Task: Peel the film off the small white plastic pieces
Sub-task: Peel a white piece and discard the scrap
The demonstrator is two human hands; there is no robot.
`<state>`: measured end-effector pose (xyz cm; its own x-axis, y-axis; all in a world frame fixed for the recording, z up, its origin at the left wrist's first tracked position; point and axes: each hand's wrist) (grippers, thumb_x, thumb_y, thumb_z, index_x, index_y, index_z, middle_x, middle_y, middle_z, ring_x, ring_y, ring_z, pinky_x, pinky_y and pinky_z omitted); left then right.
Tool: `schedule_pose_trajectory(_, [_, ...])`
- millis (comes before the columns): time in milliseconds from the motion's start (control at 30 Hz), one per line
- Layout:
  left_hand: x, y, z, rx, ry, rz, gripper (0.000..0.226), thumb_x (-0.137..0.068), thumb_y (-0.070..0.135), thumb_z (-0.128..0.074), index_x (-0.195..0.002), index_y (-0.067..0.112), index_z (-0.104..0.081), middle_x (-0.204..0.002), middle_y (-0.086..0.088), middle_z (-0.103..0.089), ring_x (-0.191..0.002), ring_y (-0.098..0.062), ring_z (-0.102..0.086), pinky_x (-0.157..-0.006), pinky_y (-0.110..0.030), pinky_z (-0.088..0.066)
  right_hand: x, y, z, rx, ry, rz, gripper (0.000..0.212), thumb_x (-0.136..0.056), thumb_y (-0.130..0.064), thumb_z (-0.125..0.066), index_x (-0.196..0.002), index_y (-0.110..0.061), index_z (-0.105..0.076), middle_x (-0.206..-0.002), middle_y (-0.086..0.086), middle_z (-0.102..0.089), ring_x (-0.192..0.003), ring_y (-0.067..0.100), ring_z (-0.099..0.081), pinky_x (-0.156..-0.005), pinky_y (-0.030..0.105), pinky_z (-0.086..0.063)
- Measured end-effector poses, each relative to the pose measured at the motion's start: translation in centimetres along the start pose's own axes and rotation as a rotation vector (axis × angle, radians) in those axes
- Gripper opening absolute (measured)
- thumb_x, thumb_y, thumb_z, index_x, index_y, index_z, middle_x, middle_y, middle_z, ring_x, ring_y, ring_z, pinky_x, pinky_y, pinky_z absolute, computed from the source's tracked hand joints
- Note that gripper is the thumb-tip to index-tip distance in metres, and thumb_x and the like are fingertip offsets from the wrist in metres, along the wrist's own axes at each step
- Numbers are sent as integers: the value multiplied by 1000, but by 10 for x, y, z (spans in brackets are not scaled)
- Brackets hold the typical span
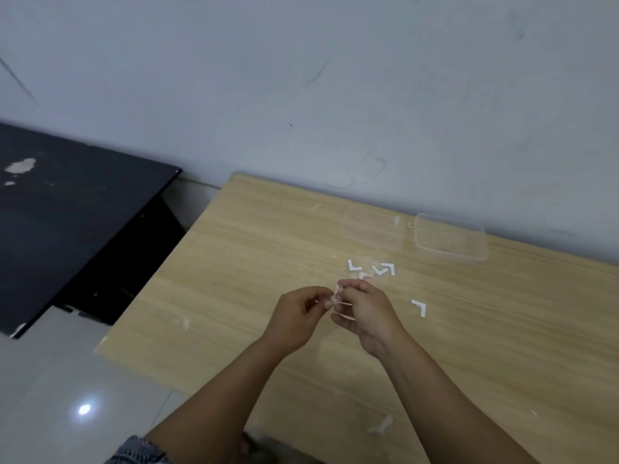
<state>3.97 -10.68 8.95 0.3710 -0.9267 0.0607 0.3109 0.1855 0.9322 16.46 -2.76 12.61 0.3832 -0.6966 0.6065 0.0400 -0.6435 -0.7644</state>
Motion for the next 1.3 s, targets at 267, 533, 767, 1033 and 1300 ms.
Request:
schedule_pose_trajectory(267, [41,-12,66,145,122,106,21,-100,16,-51,-104,23,-71,-88,4,-74,-76,-8,-66,-78,-28,-56,16,19,-65,91,-145,32,21,-83,-21,-78,-88,-11,-60,-79,6,-71,-68,14,-62,-67,28,-55])
schedule_pose_trajectory(533, [97,-43,158,148,250,171,21,-101,22,-49,-105,32,-66,-83,1,-74,-80,-14,-69,-84,-36,-56,43,64,-174,149,-189,70,11,-85,-23,-77,-84,-13,-73,-67,3,-58,-56,11,-52,-61,27,-50])
schedule_pose_trajectory(767, [155,-77,239,12,376,190,26,-95,27,-59,-116,41,-64,-91,10,-73,-84,-15,-68,-76,-35,-56,68,114,-265,283,-237,99,13,-86,-24,-76,-81,-12,-74,-69,1,-60,-59,11,-53,-61,26,-51])
schedule_pose_trajectory(1033, [198,-111,302,36,481,176,23,-93,24,-63,-115,26,-71,-98,10,-73,-91,-5,-67,-84,-31,-58,88,163,-335,401,-278,123,14,-88,-28,-73,-86,-14,-75,-71,0,-62,-64,13,-52,-63,26,-50])
schedule_pose_trajectory(1300, [209,-146,319,223,673,479,16,-95,22,-61,-107,18,-70,-91,3,-71,-82,-10,-68,-78,-29,-58,78,185,-352,549,-223,168,15,-93,-31,-66,-107,-26,-67,-96,1,-70,-82,15,-64,-76,29,-56])
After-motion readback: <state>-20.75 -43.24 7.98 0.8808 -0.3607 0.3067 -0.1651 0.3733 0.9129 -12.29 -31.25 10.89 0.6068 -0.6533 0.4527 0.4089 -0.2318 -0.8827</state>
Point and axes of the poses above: each hand's wrist, its own x-axis away from the middle knuckle, its own z-axis out of the back of the hand, y = z × x
